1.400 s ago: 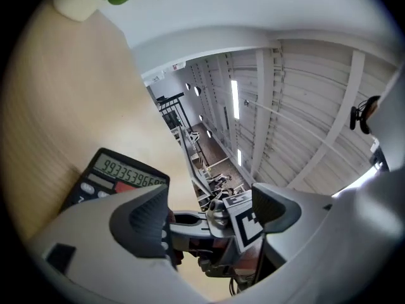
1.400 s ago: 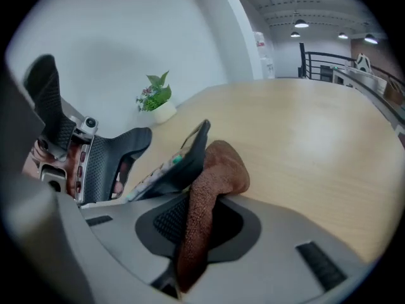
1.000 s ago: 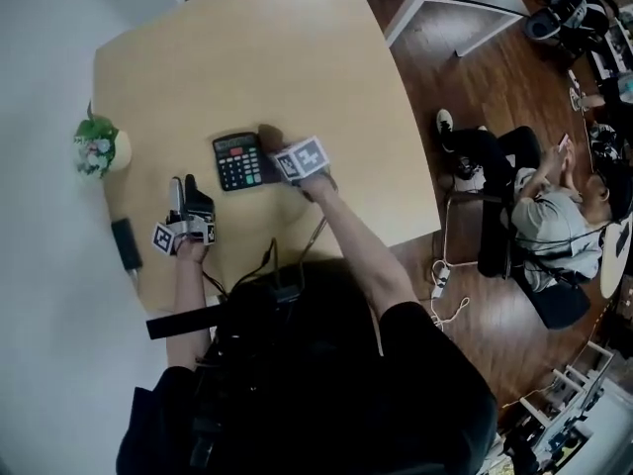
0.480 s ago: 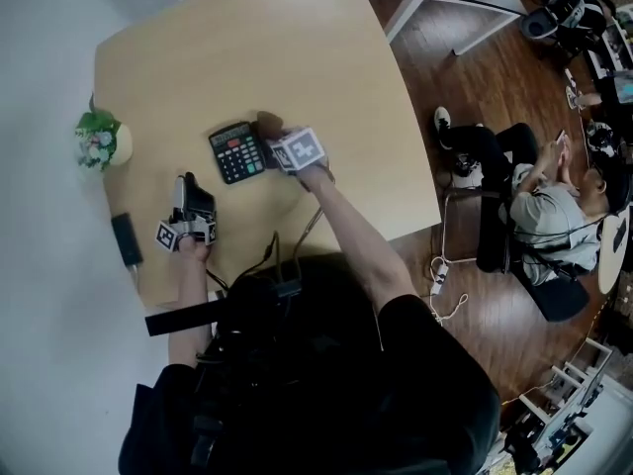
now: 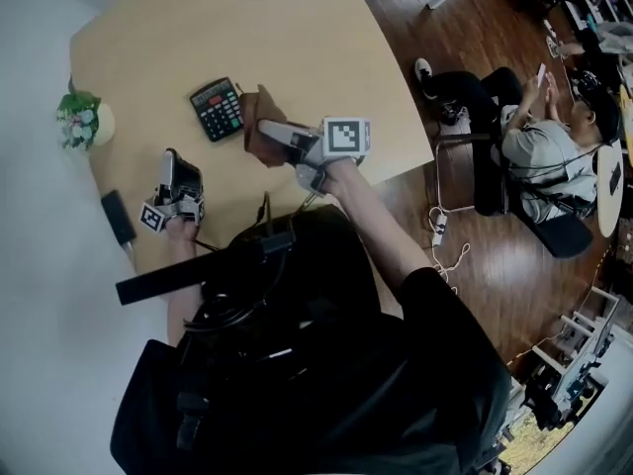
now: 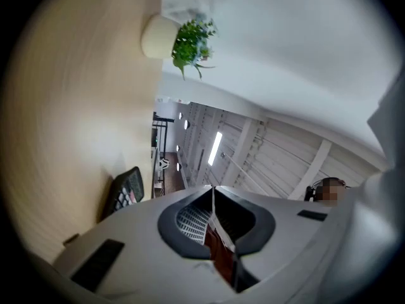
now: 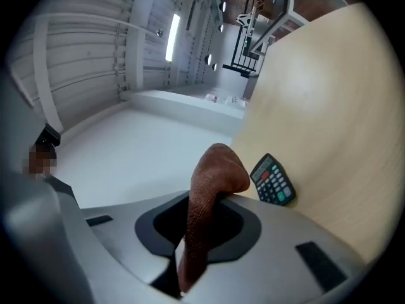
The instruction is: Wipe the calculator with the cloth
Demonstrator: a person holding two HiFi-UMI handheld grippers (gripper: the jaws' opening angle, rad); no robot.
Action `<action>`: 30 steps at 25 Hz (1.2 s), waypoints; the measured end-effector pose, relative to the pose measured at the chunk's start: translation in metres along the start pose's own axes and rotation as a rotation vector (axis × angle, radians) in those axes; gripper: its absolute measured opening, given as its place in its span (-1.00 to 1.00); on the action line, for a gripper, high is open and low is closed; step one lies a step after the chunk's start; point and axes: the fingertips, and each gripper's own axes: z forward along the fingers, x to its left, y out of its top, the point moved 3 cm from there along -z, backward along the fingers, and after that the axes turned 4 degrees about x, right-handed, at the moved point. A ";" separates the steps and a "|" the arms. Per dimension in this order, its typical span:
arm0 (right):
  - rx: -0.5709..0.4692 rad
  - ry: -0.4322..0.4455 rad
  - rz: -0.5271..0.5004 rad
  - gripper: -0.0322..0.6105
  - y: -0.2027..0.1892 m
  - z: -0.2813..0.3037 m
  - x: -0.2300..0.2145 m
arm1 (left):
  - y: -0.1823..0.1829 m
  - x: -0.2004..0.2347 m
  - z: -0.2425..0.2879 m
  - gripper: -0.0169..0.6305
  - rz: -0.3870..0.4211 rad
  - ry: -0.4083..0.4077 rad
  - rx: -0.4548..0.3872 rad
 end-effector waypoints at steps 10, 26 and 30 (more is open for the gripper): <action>-0.060 0.116 -0.059 -0.72 -0.042 -0.001 0.067 | -0.052 -0.053 0.020 -0.88 0.070 -0.025 0.265; -0.007 0.218 -0.073 -0.72 -0.090 -0.121 0.080 | -0.174 -0.105 -0.007 -0.89 0.141 0.046 0.208; 0.007 0.250 -0.088 -0.72 -0.097 -0.133 0.082 | -0.188 -0.109 -0.016 -0.89 0.145 0.061 0.168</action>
